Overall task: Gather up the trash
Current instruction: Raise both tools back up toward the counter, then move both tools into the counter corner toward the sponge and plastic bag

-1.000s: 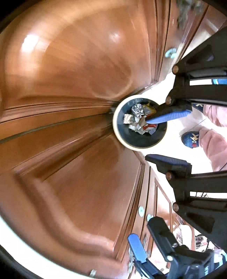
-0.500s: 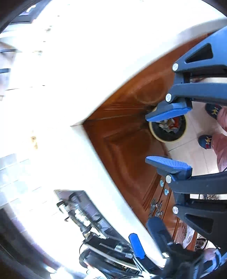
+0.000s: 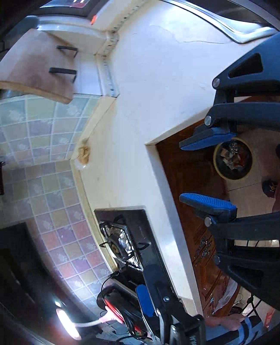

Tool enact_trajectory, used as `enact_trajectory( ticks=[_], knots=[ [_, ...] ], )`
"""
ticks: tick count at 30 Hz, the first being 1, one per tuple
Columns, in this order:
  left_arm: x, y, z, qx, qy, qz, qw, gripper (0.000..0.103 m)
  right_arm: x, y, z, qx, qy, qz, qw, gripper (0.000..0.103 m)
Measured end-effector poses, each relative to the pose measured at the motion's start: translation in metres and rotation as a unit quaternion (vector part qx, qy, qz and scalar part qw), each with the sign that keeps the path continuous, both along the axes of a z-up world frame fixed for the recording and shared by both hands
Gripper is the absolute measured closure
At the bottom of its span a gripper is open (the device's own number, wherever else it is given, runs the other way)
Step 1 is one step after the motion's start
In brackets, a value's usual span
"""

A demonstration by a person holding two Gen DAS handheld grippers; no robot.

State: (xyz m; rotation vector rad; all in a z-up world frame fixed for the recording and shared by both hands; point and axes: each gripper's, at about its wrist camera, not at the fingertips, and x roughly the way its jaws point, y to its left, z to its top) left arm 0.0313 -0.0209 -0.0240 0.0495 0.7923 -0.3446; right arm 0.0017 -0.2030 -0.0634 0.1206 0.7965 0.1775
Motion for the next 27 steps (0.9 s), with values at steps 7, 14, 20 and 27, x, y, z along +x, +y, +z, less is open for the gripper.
enact_trajectory(
  ticks=[7, 14, 20, 27],
  knots=[
    [0.006, 0.001, 0.029, -0.004, -0.015, 0.047, 0.9988, 0.004, 0.019, -0.004, 0.030, -0.003, -0.031, 0.038, 0.999, 0.061],
    [0.042, 0.001, 0.058, 0.006, 0.003, 0.045, 0.9990, 0.004, 0.060, -0.003, 0.054, -0.024, -0.050, 0.058, 0.997, 0.061],
    [0.110, -0.004, 0.078, 0.037, 0.005, 0.014, 0.9992, 0.004, 0.125, 0.003, 0.073, -0.041, -0.054, 0.058, 0.996, 0.061],
    [0.240, -0.016, 0.085, 0.053, 0.029, -0.046, 0.9971, 0.004, 0.241, 0.005, 0.085, -0.066, -0.042, 0.054, 0.995, 0.061]
  ],
)
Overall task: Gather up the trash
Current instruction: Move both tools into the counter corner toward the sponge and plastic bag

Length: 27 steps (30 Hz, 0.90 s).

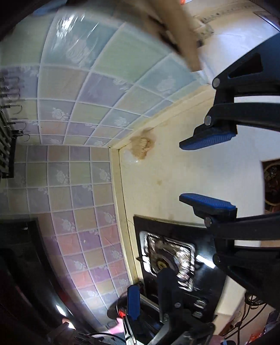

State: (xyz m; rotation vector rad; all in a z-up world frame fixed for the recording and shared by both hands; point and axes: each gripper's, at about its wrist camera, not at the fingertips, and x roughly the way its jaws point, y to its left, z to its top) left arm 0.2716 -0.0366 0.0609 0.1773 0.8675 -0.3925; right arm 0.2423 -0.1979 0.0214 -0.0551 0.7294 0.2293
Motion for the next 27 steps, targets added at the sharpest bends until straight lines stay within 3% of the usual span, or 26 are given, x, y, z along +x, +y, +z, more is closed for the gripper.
enact_trajectory(
  ticks=[6, 13, 19, 27],
  knots=[
    [0.115, -0.011, -0.016, 0.017, 0.021, -0.039, 0.9989, 0.004, 0.108, 0.007, -0.014, -0.029, 0.023, -0.011, 0.999, 0.061],
    [0.229, -0.030, -0.066, 0.043, 0.064, -0.084, 0.9935, 0.004, 0.208, 0.001, -0.056, -0.038, 0.062, -0.038, 0.997, 0.061],
    [0.266, -0.038, -0.101, 0.070, 0.074, -0.120, 0.9875, 0.004, 0.265, 0.000, -0.098, -0.042, 0.102, -0.050, 0.993, 0.061],
    [0.288, -0.032, -0.132, 0.059, 0.103, -0.126, 0.9850, 0.004, 0.305, 0.004, -0.135, -0.049, 0.140, -0.023, 0.989, 0.059]
  ],
)
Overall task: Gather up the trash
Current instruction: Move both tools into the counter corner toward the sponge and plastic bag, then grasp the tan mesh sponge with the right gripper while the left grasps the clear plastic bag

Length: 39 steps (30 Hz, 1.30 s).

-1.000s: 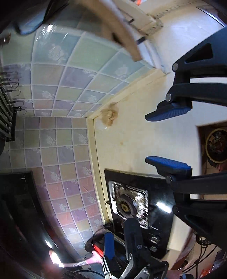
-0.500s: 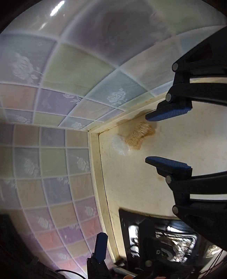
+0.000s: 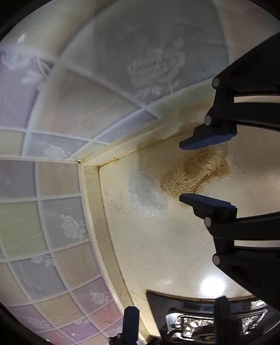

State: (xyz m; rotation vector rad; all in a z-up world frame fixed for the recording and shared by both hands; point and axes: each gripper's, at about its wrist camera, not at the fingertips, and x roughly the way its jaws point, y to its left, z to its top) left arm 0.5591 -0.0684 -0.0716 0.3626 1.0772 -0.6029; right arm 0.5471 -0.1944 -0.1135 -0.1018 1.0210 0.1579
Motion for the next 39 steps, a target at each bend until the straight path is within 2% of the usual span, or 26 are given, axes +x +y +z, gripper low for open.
enact_trajectory(
  ticks=[10, 19, 25, 28, 31, 39],
  knots=[
    [0.017, 0.007, -0.017, -0.005, 0.019, 0.010, 0.9998, 0.004, 0.012, 0.016, -0.022, -0.011, 0.032, 0.058, 0.998, 0.053],
    [0.026, 0.000, -0.020, -0.006, 0.023, 0.006, 0.9997, 0.004, 0.020, 0.007, -0.030, 0.026, 0.073, 0.043, 0.996, 0.049],
    [0.033, -0.004, -0.023, -0.003, 0.024, 0.000, 0.9997, 0.004, 0.013, 0.000, -0.030, 0.046, 0.066, 0.034, 0.996, 0.050],
    [0.038, -0.005, -0.026, -0.002, 0.027, 0.001, 0.9996, 0.004, 0.007, -0.004, -0.026, 0.055, 0.055, 0.028, 0.997, 0.060],
    [0.042, -0.006, -0.028, -0.004, 0.026, 0.003, 0.9996, 0.004, -0.003, -0.011, -0.015, 0.046, 0.032, 0.000, 0.998, 0.064],
    [0.059, -0.007, -0.029, -0.033, 0.019, 0.047, 0.9982, 0.004, -0.032, -0.022, 0.025, 0.031, -0.058, -0.058, 0.996, 0.065]
  ],
)
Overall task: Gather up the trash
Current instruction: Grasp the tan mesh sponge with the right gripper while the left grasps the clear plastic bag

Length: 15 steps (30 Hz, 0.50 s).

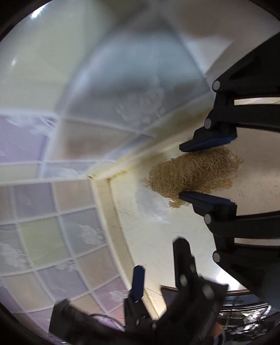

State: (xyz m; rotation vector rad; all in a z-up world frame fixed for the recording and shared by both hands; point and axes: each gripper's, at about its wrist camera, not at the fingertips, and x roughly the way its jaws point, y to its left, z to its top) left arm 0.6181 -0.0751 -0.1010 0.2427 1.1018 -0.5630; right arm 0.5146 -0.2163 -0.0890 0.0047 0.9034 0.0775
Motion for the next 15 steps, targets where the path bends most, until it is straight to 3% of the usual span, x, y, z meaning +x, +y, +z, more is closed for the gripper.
enact_trajectory(
  ticks=[7, 10, 15],
  knots=[
    [0.023, -0.010, -0.020, -0.031, 0.011, 0.058, 0.9978, 0.004, -0.013, -0.002, 0.012, -0.035, -0.047, -0.046, 0.997, 0.065],
    [0.026, -0.018, -0.028, -0.029, 0.008, 0.069, 0.9972, 0.005, -0.013, -0.003, 0.008, -0.039, -0.048, -0.055, 0.997, 0.066],
    [0.032, -0.033, -0.042, -0.008, 0.010, 0.074, 0.9972, 0.015, -0.008, -0.005, -0.001, -0.035, -0.043, -0.069, 0.996, 0.067]
  ],
)
